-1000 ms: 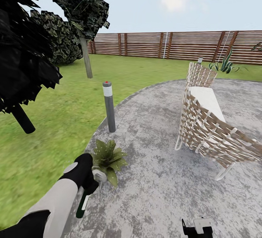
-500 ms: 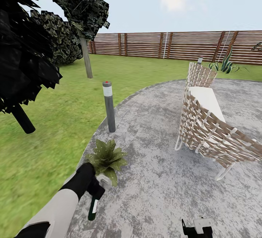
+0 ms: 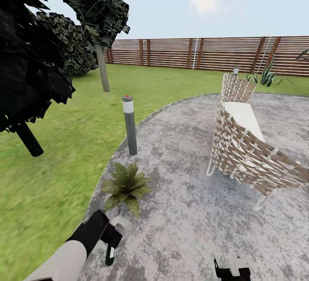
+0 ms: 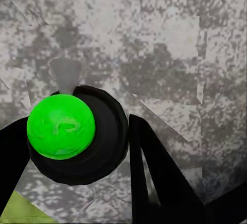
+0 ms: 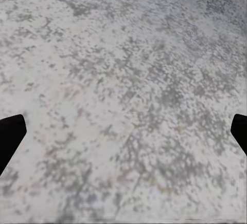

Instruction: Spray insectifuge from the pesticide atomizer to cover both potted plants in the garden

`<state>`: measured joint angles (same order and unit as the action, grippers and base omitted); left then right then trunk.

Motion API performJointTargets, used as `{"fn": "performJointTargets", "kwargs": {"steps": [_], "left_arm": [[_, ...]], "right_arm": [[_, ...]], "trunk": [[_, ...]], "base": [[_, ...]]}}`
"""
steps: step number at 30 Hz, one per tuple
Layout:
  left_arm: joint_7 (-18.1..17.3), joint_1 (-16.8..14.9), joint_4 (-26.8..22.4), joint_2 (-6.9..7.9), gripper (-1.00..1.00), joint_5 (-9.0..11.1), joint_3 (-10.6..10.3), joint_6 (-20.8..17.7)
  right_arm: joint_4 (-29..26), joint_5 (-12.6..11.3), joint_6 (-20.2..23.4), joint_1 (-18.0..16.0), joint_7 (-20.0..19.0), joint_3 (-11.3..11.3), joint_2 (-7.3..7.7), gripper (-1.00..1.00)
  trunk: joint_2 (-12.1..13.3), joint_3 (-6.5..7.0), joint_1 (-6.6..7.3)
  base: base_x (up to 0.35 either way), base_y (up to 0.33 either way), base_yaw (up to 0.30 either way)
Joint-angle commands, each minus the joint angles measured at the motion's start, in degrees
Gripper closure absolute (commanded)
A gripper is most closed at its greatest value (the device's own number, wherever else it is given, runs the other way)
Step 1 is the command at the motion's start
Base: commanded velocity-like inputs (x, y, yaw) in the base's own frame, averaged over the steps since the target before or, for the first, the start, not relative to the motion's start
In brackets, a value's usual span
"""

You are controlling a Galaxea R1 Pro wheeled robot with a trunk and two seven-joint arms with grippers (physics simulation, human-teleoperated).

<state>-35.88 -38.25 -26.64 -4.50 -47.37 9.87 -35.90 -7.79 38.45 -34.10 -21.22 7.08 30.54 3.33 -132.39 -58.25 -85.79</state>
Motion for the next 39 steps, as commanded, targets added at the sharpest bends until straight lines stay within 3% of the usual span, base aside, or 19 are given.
{"fn": "performJointTargets", "kwargs": {"steps": [1, 9, 19, 26, 31, 36, 39], "left_arm": [[-0.3, 0.0, -0.3, 0.31, 1.00, -0.1, 0.5, -0.1], [-0.2, 0.0, -0.5, -0.02, 1.00, 0.0, 0.5, 0.1], [-0.2, 0.0, -0.3, -0.11, 1.00, 0.1, 0.5, 0.4], [-0.4, 0.0, 0.2, -0.01, 1.00, 0.2, 0.5, 1.1], [-0.5, 0.0, 0.4, 0.23, 1.00, 0.3, 0.6, 5.1], [-0.8, 0.1, 0.5, 0.45, 1.00, 0.4, 0.6, 5.7], [-1.1, 0.1, 3.0, 0.60, 1.00, 0.2, 0.4, 9.6]], "right_arm": [[0.1, 0.6, -0.2, 0.0, 0.5, 0.2, 0.05, -1.00], [0.1, 0.7, -0.2, 0.0, 0.4, 0.2, 0.01, -1.00], [0.1, 0.7, -0.2, 0.0, 0.2, 0.2, 0.01, -1.00], [0.1, 0.6, -0.2, 0.0, 0.3, 0.2, 0.01, -1.00], [0.1, 0.6, -0.1, 0.0, 0.4, 0.2, 0.01, -1.00], [0.1, 0.5, -0.2, 0.0, 0.3, 0.2, -0.51, -1.00], [-0.2, 0.9, -0.1, 0.0, 0.1, -0.2, -0.66, -1.00]], "trunk": [[0.0, -0.05, 0.04], [0.0, -0.02, 0.04], [0.0, 0.35, 0.04], [0.0, 0.72, 0.04], [0.0, 0.97, 0.04], [0.0, 1.01, 0.04], [0.0, 1.01, 0.04]], "base": [[-0.282, 0.225, 0.000], [-0.279, 0.225, -0.031], [-0.316, 0.054, -0.250], [-0.057, 0.000, -0.261], [-0.001, 0.000, -0.266], [0.000, 0.000, -0.081], [0.000, 0.000, 0.000]]}}
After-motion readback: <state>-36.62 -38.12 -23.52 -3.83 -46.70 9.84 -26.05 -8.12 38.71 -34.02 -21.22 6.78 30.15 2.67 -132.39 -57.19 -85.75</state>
